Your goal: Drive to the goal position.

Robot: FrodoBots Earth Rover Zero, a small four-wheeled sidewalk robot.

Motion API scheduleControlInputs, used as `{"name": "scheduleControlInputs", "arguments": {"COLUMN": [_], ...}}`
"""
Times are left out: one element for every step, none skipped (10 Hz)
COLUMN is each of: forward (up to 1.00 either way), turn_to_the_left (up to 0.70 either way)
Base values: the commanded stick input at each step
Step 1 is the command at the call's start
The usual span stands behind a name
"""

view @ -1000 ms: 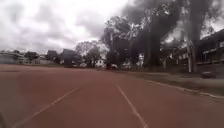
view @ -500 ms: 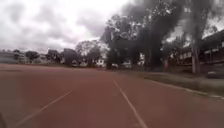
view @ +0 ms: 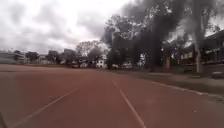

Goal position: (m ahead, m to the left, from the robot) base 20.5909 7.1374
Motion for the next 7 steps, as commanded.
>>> {"name": "scheduleControlInputs", "arguments": {"forward": [0.70,0.70,0.70,0.70,0.70,0.70,0.70], "turn_to_the_left": [0.00,0.00,0.00,0.00,0.00,0.00,0.00]}}
